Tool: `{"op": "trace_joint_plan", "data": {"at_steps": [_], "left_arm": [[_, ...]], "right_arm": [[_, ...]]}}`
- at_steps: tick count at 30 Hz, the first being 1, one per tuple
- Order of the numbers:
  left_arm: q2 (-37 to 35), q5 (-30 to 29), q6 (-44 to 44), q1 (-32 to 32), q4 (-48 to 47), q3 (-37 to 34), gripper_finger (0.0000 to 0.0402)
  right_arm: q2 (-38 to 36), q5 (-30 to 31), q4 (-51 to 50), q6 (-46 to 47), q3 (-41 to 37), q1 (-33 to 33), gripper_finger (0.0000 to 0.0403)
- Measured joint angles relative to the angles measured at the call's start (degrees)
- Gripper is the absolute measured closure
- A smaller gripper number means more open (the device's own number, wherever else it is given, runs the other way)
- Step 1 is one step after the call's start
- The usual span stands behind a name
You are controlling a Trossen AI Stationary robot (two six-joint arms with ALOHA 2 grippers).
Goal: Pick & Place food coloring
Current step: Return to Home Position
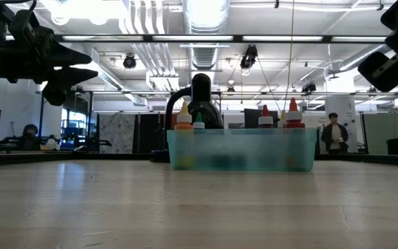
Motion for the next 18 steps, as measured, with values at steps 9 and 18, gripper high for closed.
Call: {"op": "trace_joint_plan", "data": {"at_steps": [9,18], "left_arm": [[0.0,0.0,0.0,0.0,0.0,0.0,0.0261],[0.0,0.0,0.0,0.0,0.0,0.0,0.0261]], "right_arm": [[0.6,0.0,0.0,0.0,0.0,1.8,0.0339],[0.6,0.0,0.0,0.0,0.0,1.8,0.0339]]}}
